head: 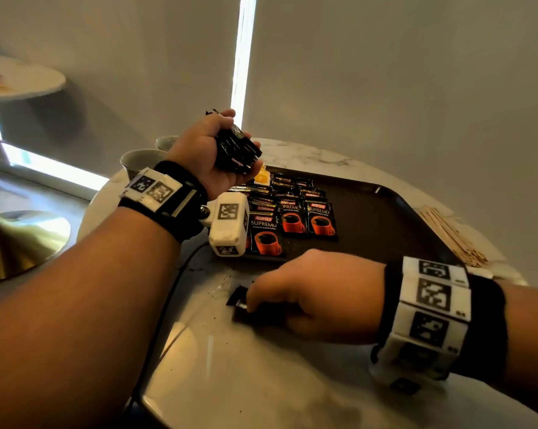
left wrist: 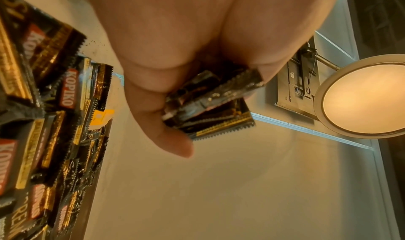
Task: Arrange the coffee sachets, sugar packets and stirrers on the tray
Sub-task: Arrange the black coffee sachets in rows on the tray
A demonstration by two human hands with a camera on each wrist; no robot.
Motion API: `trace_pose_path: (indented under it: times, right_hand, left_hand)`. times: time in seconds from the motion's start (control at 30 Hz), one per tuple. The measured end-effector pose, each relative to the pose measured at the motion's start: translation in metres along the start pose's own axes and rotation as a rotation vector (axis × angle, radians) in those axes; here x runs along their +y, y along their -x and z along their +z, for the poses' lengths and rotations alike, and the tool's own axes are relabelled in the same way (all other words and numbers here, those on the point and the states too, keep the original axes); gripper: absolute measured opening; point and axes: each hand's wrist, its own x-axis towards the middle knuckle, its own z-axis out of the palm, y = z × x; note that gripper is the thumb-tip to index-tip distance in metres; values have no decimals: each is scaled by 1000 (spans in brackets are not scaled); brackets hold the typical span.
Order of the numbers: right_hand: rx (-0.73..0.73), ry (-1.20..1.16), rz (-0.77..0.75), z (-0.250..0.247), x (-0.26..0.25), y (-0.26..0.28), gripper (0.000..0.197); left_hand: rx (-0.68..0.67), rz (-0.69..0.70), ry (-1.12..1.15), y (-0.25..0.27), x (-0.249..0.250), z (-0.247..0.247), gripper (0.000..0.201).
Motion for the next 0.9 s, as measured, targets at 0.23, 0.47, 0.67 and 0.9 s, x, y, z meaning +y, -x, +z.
trace_pose_path:
  times: [0.23,0.47,0.67,0.9]
  right_hand:
    - [379,-415,245,-26,38,38,48]
    - [1079,-1104,286,-30,85,20,49]
    - [1317,-1171,310,-20,99,18,41]
    - [1238,-1092,206,-8,106,24,29]
  left_hand:
    - [4,-14,-61,3,-4,3,42]
    - [-8,-82,-169,13,-20,35,33]
    - [-54,-59,-549,24,-32,86,43]
    - [-80,7,-483,15,-68,109,35]
